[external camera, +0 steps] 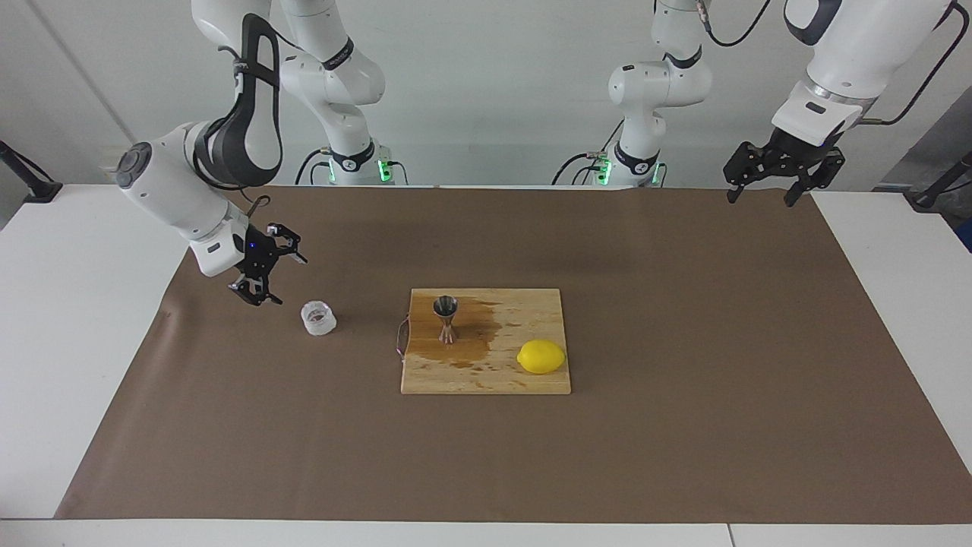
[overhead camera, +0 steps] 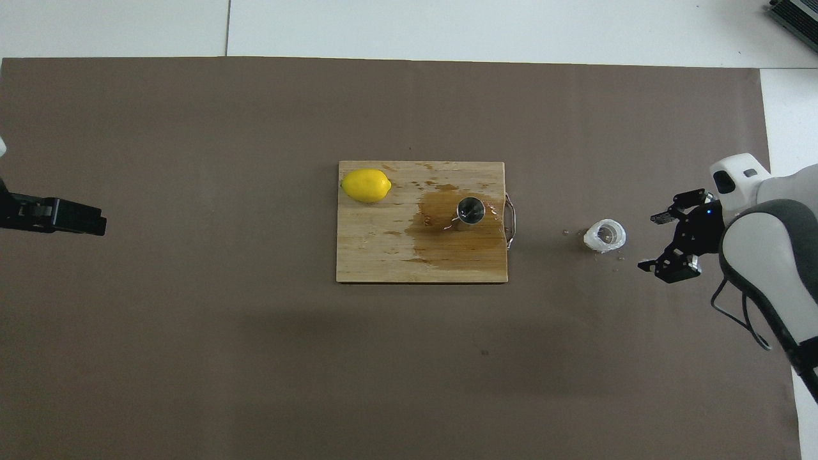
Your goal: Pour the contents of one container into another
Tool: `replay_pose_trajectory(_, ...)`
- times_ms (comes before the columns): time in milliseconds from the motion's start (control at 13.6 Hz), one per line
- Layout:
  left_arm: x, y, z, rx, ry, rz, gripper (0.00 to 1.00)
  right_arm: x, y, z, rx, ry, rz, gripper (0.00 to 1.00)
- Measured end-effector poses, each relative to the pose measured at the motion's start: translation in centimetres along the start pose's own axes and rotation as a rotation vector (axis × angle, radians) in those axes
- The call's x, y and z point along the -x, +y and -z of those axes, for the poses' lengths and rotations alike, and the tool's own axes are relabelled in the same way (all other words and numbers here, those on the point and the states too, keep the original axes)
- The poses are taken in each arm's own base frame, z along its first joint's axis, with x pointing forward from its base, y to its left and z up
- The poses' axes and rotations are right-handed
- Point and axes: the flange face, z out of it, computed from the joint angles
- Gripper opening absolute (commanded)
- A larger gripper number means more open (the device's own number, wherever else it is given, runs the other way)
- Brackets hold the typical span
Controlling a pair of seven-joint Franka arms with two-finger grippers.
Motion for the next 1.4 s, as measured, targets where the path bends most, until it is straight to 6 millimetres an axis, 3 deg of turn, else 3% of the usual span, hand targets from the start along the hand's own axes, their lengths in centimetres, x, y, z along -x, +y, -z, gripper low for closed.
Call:
replay_pose_trajectory(294,0.0,0.0,0.0,0.0,0.0,0.0,1.0,-3.0,-1.3,-0.5,0.056,-0.128,-0.201,1.0)
replay_pose_trajectory(588,0.0,0.0,0.0,0.0,0.0,0.0,1.0,-7.1,-3.9,-1.1,0.132,-0.213,-0.482,1.0)
replay_pose_trajectory(808,0.0,0.0,0.0,0.0,0.0,0.0,1.0,-8.4,-5.0,0.0,0.161,-0.225,-0.764,1.0)
replay_pose_trajectory(1029,0.0,0.0,0.0,0.0,0.0,0.0,1.0,-8.2,-4.6,5.5,0.203,-0.174,-0.977,1.0)
replay_pose_trajectory(1249,0.0,0.0,0.0,0.0,0.0,0.0,1.0,-6.5,-4.9,14.3,0.202,-0.112,-1.15,1.0)
replay_pose_trajectory(1396,0.0,0.0,0.0,0.0,0.0,0.0,1.0,-5.2,-5.4,18.7,0.196,-0.082,-1.196,1.0)
